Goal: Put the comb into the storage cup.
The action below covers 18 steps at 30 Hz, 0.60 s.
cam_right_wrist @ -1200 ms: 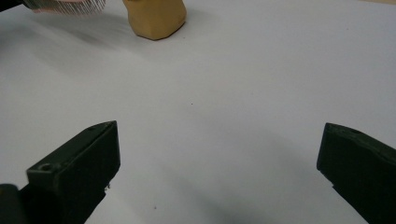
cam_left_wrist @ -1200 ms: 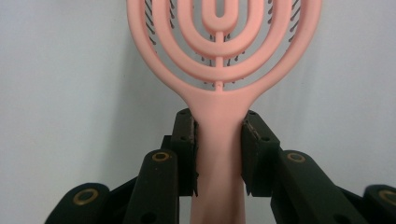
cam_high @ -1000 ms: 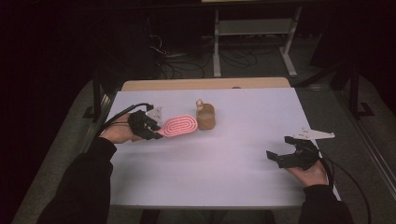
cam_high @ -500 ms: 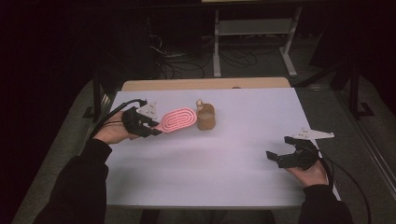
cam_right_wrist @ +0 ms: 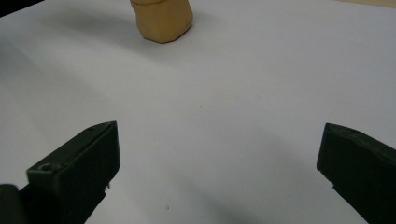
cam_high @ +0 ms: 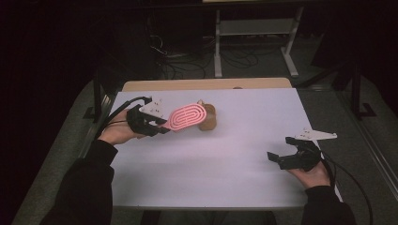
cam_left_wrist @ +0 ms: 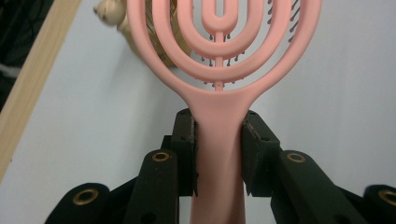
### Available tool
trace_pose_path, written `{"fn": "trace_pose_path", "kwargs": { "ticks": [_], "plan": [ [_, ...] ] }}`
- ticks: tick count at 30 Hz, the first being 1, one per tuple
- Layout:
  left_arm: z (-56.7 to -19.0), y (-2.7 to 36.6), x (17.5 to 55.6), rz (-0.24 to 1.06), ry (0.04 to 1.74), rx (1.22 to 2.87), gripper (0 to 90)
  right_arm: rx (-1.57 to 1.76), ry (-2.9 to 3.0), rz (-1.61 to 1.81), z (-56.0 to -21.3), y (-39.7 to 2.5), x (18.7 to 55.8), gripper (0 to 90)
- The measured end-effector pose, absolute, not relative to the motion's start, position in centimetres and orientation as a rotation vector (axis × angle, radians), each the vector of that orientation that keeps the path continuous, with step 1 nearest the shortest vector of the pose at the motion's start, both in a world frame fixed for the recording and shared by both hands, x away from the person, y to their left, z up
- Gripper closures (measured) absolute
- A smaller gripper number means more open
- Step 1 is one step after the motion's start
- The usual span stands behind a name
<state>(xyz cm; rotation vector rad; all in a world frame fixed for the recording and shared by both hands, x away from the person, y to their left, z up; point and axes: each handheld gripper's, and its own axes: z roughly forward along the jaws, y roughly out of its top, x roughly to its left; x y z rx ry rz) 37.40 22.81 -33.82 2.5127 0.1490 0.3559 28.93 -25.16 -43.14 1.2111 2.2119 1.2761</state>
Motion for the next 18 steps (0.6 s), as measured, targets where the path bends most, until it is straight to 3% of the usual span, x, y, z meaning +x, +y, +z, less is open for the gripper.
{"fn": "trace_pose_path", "kwargs": {
  "ticks": [18],
  "plan": [
    [-32.7,20.1,36.6,0.357,0.087,2.409,69.9,1.103,2.237,1.309,-38.9,-23.9,29.2,0.0]
  ]
}}
